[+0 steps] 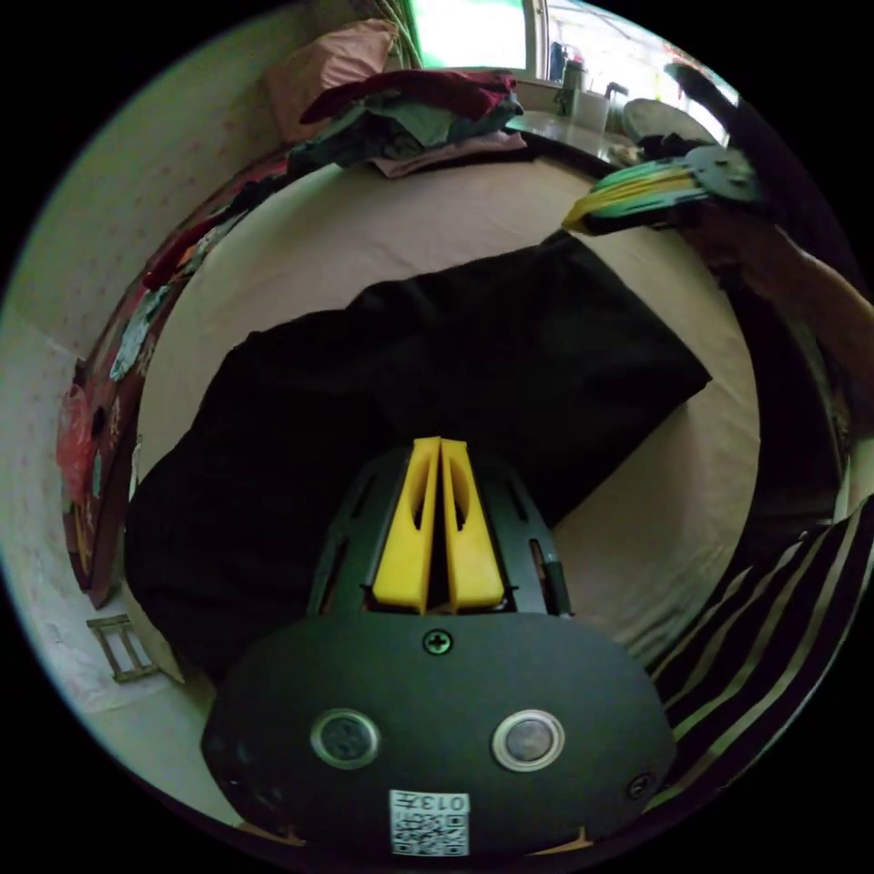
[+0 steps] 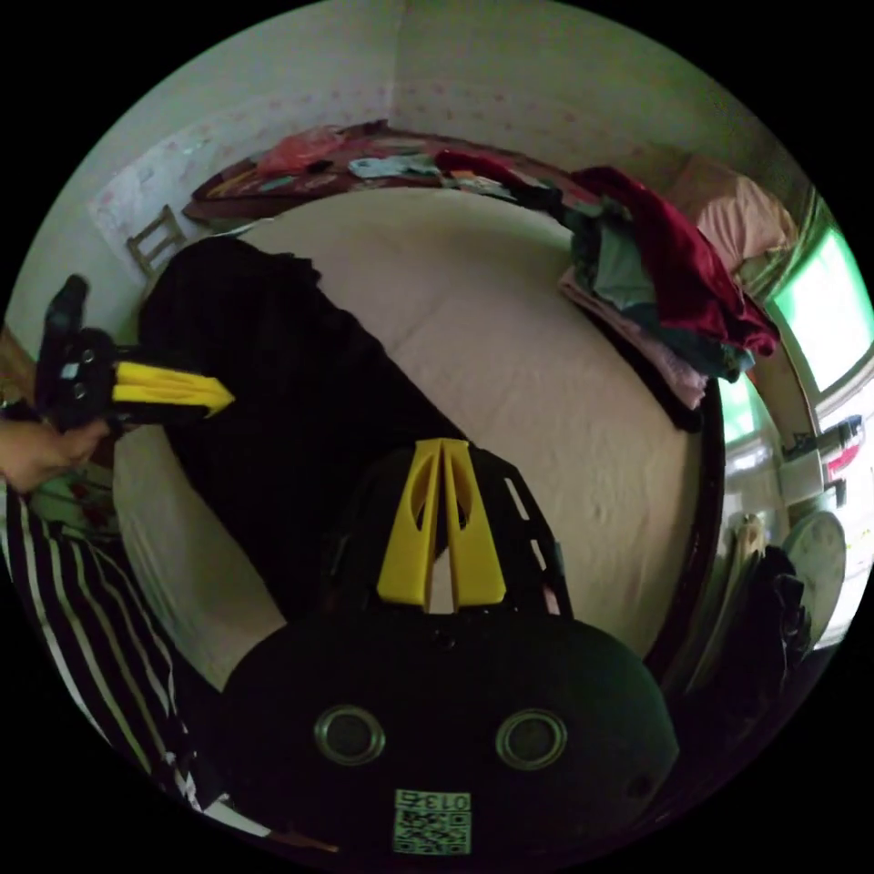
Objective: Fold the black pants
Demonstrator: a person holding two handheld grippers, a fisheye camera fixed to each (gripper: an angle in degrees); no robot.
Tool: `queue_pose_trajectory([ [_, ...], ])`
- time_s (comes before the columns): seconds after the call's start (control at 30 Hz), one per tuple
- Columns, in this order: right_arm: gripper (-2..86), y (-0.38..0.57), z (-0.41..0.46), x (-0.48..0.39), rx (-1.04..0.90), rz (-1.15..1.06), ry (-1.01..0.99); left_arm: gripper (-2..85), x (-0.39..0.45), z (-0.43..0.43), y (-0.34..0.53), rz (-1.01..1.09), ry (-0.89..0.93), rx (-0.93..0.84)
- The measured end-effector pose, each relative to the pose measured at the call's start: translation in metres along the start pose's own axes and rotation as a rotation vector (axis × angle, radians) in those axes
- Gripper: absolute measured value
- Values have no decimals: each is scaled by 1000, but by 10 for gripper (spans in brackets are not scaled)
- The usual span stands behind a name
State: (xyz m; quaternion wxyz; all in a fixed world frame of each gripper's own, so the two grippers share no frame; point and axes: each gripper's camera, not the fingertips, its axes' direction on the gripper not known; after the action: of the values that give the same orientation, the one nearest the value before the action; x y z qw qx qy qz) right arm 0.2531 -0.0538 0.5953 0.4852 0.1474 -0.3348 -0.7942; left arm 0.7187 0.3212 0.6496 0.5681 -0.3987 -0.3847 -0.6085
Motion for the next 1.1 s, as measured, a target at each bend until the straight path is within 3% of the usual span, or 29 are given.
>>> queue_pose_trajectory([
  [0.2,7,-18,19,-42,-53,-66,-60,2,-31,9,32,-39,20,-21],
  [0.37,39,-54,18,-84,55,-230,-57,32,-67,-3,73,-122,92,56],
  [0.57,90,-137,50,-111,8,-372,-210,85,-89,2,106,-116,189,27],
  [0.8,33,-193,80,-147,-143,-547,-189,21,-113,12,143,-100,160,-36],
  [1.0,22,-217,61,-168,39,-561,-86,11,-146,-3,187,-127,66,31],
  [1.1,33,-235,83,-175,-45,-530,-145,19,-171,13,214,-166,151,6],
])
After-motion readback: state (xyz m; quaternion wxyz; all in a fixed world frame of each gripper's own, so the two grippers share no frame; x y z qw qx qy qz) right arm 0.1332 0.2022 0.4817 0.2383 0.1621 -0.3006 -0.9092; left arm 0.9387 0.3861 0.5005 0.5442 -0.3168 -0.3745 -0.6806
